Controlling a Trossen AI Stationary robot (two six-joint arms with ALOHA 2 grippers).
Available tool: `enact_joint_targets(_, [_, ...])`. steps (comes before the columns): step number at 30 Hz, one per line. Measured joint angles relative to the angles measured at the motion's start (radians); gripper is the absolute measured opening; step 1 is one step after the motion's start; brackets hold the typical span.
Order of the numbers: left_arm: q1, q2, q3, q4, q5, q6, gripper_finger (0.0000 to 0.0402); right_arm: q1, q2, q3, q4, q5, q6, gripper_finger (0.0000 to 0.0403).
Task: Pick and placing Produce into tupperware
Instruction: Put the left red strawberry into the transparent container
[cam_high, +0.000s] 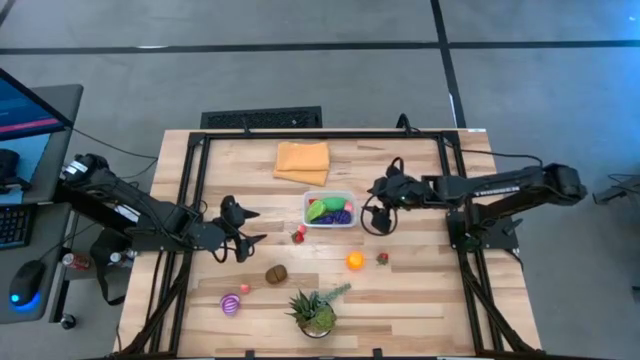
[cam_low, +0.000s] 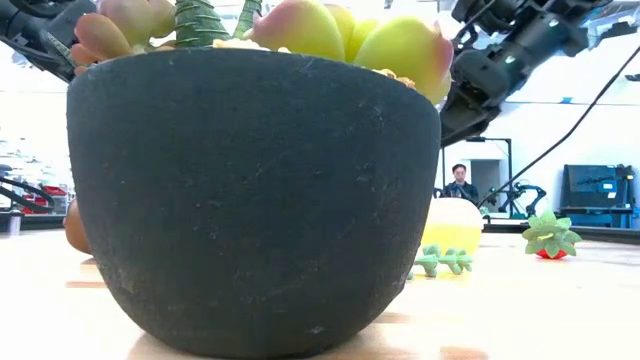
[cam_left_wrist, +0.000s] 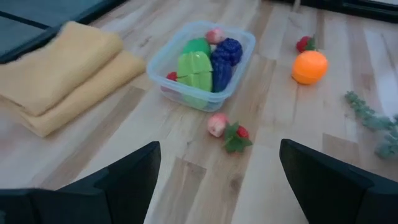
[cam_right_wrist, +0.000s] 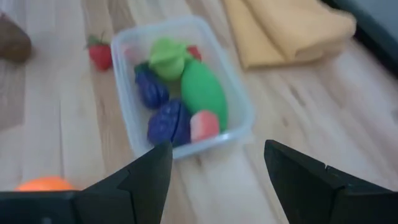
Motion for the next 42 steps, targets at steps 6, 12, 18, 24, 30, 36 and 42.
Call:
enact_joint_targets(6, [0.015,0.027,0.0,0.012,0.045,0.113,0.032,0.053,0.006,0.0,-0.082,0.0,0.067,0.025])
enact_joint_targets(12, [0.016,0.121,0.001,0.06,0.079,0.246,0.032,0.094,0.017,0.0,-0.142,0.004,0.11,0.025])
enact_joint_targets(18, [0.025,0.277,0.001,0.209,0.05,0.342,0.032,0.125,0.017,0.0,-0.232,0.009,0.206,0.025])
enact_joint_targets(24, [0.09,0.379,0.001,0.294,0.061,0.299,0.032,0.17,0.017,0.0,-0.277,0.092,0.252,0.0249])
enact_joint_targets(30, [0.145,0.444,0.001,0.382,0.143,0.188,0.032,0.203,0.017,0.0,-0.276,0.12,0.267,0.0249])
enact_joint_targets(36, [0.157,0.546,0.0,0.535,0.21,0.197,0.032,0.226,0.017,0.0,-0.275,0.14,0.274,0.0249])
enact_joint_targets(42, [0.159,0.644,0.0,0.641,0.214,0.199,0.032,0.243,0.017,0.0,-0.273,0.142,0.274,0.0249])
